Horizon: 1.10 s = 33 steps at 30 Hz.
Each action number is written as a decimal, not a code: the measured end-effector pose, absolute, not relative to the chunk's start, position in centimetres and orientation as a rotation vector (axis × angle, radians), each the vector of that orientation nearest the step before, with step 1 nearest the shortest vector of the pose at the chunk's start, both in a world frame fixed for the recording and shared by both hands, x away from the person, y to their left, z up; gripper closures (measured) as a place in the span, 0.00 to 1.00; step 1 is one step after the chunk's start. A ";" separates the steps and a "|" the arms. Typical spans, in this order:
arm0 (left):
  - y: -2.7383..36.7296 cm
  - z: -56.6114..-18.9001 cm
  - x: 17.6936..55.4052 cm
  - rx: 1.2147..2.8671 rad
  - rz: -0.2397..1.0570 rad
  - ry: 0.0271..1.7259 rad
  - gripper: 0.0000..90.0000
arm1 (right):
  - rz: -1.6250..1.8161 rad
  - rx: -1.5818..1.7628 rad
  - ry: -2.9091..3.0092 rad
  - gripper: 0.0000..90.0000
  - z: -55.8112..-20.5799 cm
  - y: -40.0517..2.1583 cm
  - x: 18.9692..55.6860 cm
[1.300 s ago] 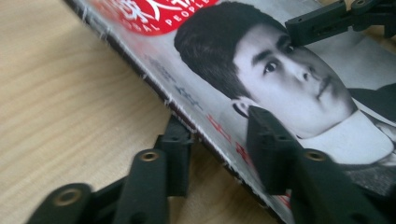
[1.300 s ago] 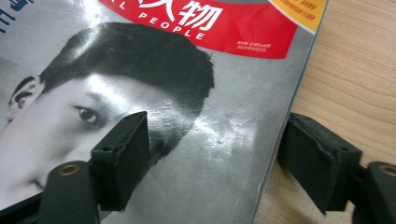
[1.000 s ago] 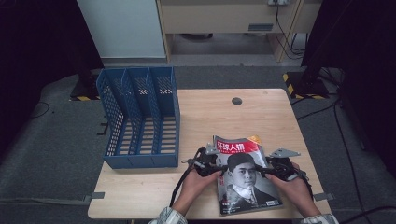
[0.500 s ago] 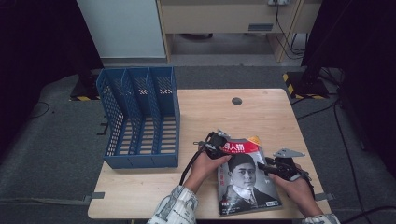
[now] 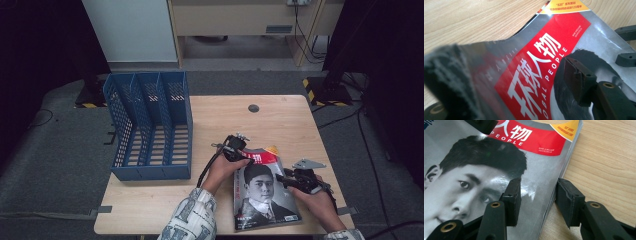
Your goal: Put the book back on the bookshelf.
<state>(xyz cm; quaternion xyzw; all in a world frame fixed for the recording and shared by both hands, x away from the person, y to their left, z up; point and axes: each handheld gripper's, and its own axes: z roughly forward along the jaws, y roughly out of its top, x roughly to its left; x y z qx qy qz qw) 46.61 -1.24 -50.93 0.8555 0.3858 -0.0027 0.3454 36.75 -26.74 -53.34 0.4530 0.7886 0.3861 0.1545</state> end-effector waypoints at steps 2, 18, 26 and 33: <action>-1.1 -51.0 46.7 2.214 -0.028 1.004 0.55 | 1.107 1.296 2.261 0.62 -53.3 -26.7 36.7; -0.9 -49.3 46.6 2.166 -0.141 1.016 0.89 | 1.107 1.286 2.263 0.60 -53.4 -26.8 36.8; -1.1 -48.9 46.5 2.094 -0.190 1.037 0.94 | 1.128 1.308 2.242 0.38 -51.8 -29.2 36.5; -1.1 -48.9 46.8 2.063 -0.236 1.035 0.95 | 1.008 1.393 2.157 0.32 -52.4 -31.0 37.3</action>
